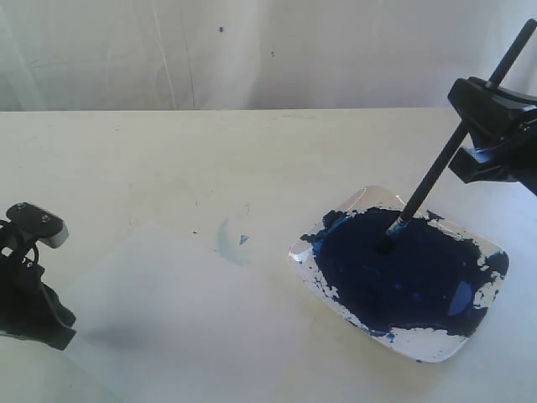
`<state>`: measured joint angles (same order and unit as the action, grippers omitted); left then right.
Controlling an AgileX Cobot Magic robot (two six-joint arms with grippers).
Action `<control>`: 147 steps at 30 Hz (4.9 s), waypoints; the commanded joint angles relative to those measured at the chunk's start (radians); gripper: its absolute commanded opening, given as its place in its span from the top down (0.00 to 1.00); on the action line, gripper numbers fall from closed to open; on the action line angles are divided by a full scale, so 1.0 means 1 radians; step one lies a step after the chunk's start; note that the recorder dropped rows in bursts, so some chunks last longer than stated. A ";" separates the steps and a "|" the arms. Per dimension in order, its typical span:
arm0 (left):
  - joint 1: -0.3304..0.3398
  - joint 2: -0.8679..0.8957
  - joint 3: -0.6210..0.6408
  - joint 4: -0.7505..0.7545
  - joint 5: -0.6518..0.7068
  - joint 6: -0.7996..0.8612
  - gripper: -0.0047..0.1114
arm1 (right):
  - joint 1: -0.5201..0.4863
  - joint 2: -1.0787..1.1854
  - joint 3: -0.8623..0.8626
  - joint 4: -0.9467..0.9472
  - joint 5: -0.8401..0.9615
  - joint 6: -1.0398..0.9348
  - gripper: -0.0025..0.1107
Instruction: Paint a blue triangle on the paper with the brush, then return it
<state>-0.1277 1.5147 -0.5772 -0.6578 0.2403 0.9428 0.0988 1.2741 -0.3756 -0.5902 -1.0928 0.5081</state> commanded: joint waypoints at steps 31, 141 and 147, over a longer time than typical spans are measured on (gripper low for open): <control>-0.002 0.049 0.006 -0.013 0.014 0.005 0.96 | -0.009 -0.004 -0.012 -0.119 -0.078 -0.018 0.98; -0.002 0.049 0.006 -0.013 0.017 0.003 0.96 | 0.697 0.594 -0.571 0.011 0.064 -0.065 0.98; -0.002 0.049 0.006 -0.013 0.017 0.003 0.96 | 0.661 0.580 -0.571 0.011 0.103 -0.066 0.98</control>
<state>-0.1277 1.5630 -0.5772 -0.6614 0.2426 0.9469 0.7828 1.8675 -0.9438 -0.5805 -1.0104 0.4532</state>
